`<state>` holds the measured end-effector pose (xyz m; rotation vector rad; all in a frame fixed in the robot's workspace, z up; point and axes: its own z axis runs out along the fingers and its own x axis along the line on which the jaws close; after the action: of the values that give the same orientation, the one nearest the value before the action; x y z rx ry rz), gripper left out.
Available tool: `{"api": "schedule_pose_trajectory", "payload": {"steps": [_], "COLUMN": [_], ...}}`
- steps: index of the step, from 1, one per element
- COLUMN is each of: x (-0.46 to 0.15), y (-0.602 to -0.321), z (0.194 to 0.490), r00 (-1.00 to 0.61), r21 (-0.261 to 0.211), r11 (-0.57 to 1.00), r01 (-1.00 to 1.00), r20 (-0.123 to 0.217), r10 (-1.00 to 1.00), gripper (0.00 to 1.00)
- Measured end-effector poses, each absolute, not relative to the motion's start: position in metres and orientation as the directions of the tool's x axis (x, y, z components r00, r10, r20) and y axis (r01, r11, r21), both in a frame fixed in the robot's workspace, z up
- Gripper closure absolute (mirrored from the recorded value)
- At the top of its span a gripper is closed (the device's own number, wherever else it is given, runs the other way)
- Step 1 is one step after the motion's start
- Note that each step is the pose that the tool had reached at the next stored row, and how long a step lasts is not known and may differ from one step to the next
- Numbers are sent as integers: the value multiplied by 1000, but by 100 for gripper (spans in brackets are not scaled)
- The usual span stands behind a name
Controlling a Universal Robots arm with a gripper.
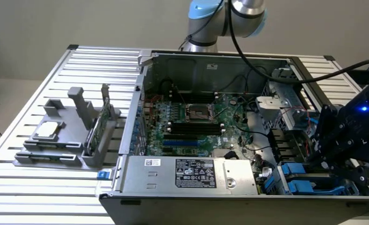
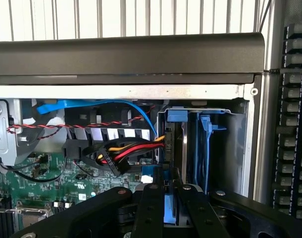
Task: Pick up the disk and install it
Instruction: 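Insert the second disk wire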
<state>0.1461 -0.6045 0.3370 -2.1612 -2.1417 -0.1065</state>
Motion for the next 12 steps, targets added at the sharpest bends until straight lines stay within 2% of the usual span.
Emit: {"api": "schedule_pose_trajectory", "payload": {"steps": [8,9,10,12], "x": [147,147,147,147], "y": [-605,-605,-606,-606], "z": [333,333,333,334], "r00": [10,10,10,10], "r21": [-20,-20,-20,-21], "r11": [-8,-8,-8,-8], "r01": [1000,1000,1000,1000], "r20": [118,118,118,119], "r10": [993,993,993,993], "gripper": [83,82,75,75]}}
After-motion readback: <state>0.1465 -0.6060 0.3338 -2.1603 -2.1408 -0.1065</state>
